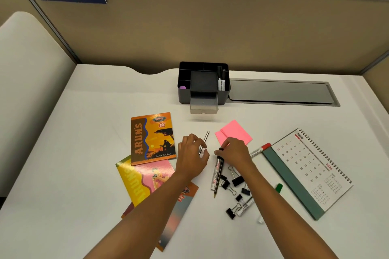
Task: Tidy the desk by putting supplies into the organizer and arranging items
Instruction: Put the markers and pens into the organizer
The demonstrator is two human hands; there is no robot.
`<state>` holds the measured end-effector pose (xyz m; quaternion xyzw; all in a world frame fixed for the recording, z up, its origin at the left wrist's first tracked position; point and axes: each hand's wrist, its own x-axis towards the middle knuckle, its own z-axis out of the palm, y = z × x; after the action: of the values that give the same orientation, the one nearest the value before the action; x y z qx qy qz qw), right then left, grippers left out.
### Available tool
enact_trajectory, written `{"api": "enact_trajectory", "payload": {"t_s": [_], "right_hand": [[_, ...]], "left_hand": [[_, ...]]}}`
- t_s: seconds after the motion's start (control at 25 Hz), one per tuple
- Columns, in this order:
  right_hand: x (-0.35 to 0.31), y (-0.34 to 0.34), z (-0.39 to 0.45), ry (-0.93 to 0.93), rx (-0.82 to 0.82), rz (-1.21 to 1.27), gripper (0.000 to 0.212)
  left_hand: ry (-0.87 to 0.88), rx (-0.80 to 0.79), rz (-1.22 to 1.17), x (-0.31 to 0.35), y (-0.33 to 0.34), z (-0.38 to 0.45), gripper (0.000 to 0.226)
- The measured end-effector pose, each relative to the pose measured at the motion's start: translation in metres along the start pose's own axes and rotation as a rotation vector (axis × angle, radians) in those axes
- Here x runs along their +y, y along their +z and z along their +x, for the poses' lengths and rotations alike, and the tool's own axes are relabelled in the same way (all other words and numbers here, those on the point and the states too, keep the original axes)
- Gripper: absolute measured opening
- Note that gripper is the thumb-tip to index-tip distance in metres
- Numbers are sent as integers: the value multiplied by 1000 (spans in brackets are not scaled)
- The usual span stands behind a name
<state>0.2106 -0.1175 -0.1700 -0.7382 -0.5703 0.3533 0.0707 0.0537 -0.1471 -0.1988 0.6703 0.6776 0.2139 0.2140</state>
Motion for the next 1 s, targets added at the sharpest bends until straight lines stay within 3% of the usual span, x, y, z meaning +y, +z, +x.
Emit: {"api": "enact_trajectory", "payload": {"t_s": [0.36, 0.68, 0.88, 1.0], "right_hand": [[0, 32, -13, -132, 104, -42, 28], [25, -25, -10, 50, 242, 534, 24], [62, -81, 5, 150, 425, 847, 27], [66, -99, 16, 138, 482, 936, 28]], "left_hand": [[-35, -21, -88, 11, 4, -9, 14], [-63, -7, -104, 20, 15, -3, 21], [79, -98, -52, 65, 39, 1, 13], [161, -190, 41, 89, 59, -2, 26]]}}
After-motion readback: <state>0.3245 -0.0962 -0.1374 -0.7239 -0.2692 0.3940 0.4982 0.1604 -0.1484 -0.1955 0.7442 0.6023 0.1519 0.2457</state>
